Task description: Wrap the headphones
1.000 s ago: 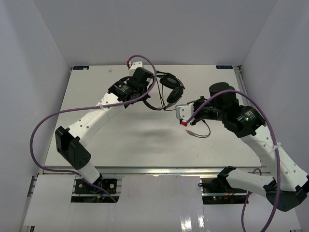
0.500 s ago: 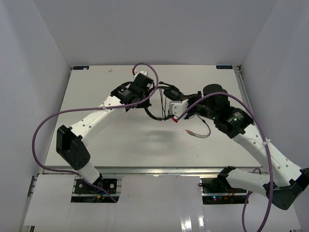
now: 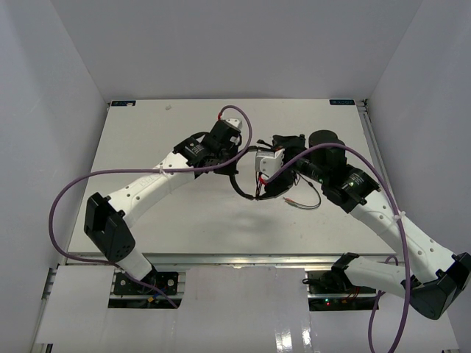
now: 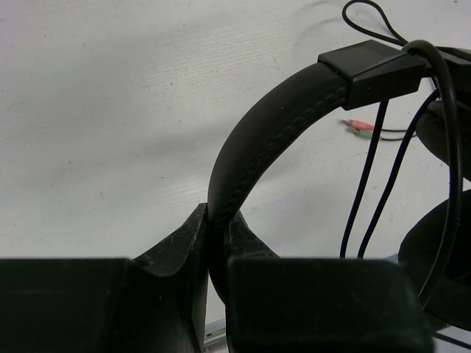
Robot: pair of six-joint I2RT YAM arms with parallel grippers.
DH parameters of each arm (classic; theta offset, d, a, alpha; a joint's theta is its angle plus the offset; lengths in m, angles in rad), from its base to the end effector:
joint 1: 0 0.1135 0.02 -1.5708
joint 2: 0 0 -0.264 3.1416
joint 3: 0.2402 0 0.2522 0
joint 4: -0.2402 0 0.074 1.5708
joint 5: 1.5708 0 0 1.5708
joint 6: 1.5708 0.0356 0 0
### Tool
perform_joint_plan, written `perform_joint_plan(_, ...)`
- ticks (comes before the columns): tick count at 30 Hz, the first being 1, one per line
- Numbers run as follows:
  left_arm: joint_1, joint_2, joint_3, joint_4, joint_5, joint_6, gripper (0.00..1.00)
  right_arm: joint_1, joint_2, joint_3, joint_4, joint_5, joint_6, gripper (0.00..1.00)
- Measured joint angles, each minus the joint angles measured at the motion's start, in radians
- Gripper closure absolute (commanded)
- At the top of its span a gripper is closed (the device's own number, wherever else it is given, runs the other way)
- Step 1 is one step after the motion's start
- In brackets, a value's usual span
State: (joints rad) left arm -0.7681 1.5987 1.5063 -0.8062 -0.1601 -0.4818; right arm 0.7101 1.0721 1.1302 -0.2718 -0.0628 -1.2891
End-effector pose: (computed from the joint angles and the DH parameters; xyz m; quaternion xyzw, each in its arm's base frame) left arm 0.2519 -0.2355 0.3291 0.1082 0.9352 -0.1311 0.3108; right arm 0.1819 0.1593 0.3962 -0.6652 0.4041 -0.1557 0.6082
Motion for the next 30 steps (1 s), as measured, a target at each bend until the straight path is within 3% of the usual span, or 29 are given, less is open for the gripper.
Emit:
perform_joint_plan(13,-0.094,-0.133,-0.102,0.03,0.067,0.06,1.0,-0.072,0.003,0.0,0.013,-0.134,0.09,0.76)
perform_joint_plan(23,-0.103,-0.176,-0.152,0.021,0.072,0.105,1.0,-0.154,0.05,0.009,-0.032,-0.305,0.146,0.76)
perform_joint_plan(27,-0.106,-0.176,-0.152,-0.011,0.025,0.111,1.0,-0.154,0.05,0.048,-0.07,-0.365,0.166,0.8)
perform_joint_plan(30,-0.106,-0.175,-0.152,-0.03,-0.034,0.105,1.0,-0.154,0.045,0.086,-0.087,-0.416,0.204,0.88)
